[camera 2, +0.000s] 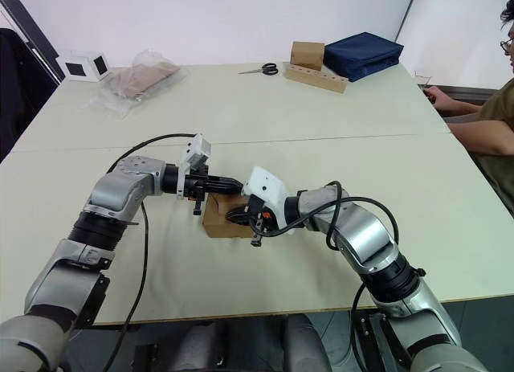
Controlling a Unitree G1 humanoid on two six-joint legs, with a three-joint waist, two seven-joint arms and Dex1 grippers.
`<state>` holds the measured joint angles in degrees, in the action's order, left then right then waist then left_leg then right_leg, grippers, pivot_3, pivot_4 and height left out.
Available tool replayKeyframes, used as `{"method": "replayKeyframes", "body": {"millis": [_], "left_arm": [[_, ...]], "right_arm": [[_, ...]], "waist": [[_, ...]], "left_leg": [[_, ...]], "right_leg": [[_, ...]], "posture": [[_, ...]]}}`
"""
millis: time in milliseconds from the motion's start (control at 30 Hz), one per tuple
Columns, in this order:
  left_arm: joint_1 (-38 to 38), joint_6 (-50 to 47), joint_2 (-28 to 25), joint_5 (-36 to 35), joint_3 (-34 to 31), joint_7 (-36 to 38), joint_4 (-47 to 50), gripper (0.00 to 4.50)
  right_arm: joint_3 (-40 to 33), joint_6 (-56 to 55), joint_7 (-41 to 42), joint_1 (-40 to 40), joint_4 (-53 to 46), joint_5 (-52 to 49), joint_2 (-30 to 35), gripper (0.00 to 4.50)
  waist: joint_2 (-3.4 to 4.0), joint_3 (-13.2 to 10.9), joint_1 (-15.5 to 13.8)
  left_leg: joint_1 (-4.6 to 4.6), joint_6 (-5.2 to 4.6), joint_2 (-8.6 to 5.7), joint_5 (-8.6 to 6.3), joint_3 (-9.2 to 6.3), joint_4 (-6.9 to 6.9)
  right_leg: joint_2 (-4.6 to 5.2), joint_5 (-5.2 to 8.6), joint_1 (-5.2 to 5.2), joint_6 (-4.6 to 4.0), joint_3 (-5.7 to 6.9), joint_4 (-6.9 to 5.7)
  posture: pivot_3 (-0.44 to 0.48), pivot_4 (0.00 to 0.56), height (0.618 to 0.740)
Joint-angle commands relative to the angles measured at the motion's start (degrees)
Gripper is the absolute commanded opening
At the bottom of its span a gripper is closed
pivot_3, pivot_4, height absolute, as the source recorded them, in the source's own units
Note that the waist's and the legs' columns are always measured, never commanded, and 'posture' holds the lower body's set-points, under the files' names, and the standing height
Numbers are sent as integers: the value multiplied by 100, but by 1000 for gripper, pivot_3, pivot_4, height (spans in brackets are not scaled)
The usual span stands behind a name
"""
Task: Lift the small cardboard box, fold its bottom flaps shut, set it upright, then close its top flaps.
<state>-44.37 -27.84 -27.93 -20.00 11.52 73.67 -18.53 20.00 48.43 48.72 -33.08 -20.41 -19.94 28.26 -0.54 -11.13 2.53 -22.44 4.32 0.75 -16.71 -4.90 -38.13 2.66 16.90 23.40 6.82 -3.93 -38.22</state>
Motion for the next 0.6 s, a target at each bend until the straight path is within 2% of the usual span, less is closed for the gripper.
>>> {"method": "replayKeyframes", "body": {"millis": [33,233,600], "left_arm": [[-20,35,-38,14,-46,72,132,15],[9,24,-55,-3,-62,64,245,15],[277,-61,-400,-124,-190,134,962,15]], "right_arm": [[-18,-135,-72,-139,84,114,0,0],[-9,-347,-170,-246,435,288,-82,0],[-85,-261,0,-191,284,94,16,0]], "waist": [[0,0,-1],[0,0,-1],[0,0,1]], "left_leg": [[0,0,0,0,0,0],[0,0,0,0,0,0],[0,0,0,0,-1,0]], "right_leg": [[0,0,0,0,0,0],[0,0,0,0,0,0],[0,0,0,0,0,0]], "posture": [[0,150,740],[0,150,740],[0,150,740]]}}
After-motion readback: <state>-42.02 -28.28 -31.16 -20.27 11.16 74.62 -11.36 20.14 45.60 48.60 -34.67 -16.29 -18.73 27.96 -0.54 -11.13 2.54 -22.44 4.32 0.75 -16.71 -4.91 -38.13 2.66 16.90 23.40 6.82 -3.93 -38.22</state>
